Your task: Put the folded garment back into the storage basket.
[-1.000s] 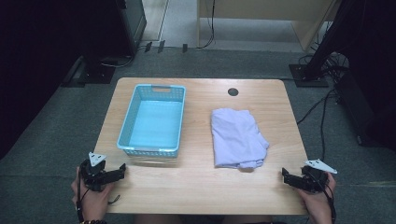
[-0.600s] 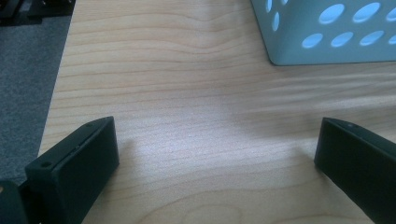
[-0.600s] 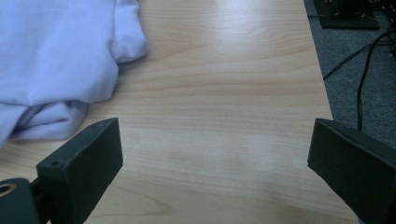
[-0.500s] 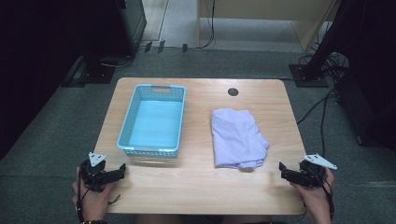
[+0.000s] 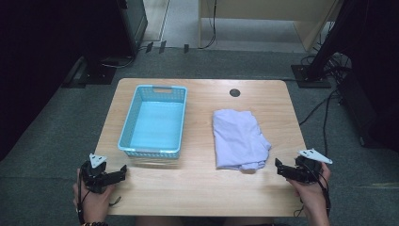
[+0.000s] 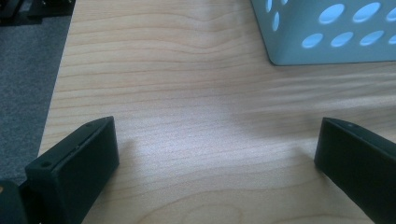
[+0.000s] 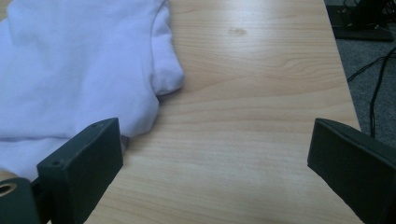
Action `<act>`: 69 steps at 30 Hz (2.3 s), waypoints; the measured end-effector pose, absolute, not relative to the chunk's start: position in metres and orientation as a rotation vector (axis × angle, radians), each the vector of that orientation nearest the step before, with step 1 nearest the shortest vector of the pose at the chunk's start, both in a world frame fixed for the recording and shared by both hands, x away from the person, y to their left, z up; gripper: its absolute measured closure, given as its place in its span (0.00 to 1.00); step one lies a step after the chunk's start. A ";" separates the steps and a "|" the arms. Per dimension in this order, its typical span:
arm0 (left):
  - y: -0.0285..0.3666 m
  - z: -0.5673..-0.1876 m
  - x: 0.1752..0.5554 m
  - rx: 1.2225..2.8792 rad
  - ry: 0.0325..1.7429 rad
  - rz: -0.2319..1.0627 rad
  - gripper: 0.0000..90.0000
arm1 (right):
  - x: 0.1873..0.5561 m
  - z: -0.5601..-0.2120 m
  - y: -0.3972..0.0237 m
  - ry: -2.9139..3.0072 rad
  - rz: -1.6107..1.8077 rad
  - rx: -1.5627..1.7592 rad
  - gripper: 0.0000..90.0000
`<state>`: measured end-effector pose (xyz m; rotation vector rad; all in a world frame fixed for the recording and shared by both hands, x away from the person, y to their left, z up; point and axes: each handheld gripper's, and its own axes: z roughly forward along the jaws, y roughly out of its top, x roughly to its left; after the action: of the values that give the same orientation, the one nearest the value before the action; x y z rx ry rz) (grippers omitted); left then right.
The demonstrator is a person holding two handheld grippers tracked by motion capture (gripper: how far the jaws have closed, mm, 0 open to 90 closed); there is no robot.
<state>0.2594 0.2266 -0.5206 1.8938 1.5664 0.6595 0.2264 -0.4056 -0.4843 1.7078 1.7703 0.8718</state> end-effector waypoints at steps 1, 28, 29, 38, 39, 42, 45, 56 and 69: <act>0.227 -0.521 0.259 1.894 1.567 0.659 0.00 | 0.228 -0.484 -0.404 1.773 0.872 1.706 0.03; 0.226 -0.521 0.260 1.893 1.566 0.659 0.00 | 0.265 -0.468 -0.350 1.844 0.902 1.640 0.03; 0.226 -0.521 0.260 1.893 1.566 0.659 0.00 | 0.267 -0.467 -0.348 1.851 0.902 1.632 0.03; 0.226 -0.521 0.261 1.894 1.565 0.658 0.00 | 0.282 -0.470 -0.328 1.878 0.906 1.619 0.02; 0.226 -0.521 0.261 1.894 1.565 0.658 0.00 | 0.283 -0.471 -0.326 1.881 0.905 1.623 0.02; 0.226 -0.521 0.261 1.894 1.565 0.658 0.00 | 0.288 -0.474 -0.321 1.889 0.902 1.625 0.02; 0.226 -0.521 0.261 1.894 1.564 0.658 0.00 | 0.292 -0.477 -0.315 1.893 0.902 1.631 0.02; 0.226 -0.520 0.261 1.896 1.564 0.657 0.00 | 0.309 -0.483 -0.297 1.913 0.858 1.619 0.02; 0.226 -0.520 0.261 1.896 1.563 0.658 0.00 | 0.330 -0.493 -0.282 1.918 0.788 1.650 0.01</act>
<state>0.2612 0.2260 -0.5205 1.8959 1.5628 0.6575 0.3297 -0.2817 -0.4932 1.6495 1.9178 0.7881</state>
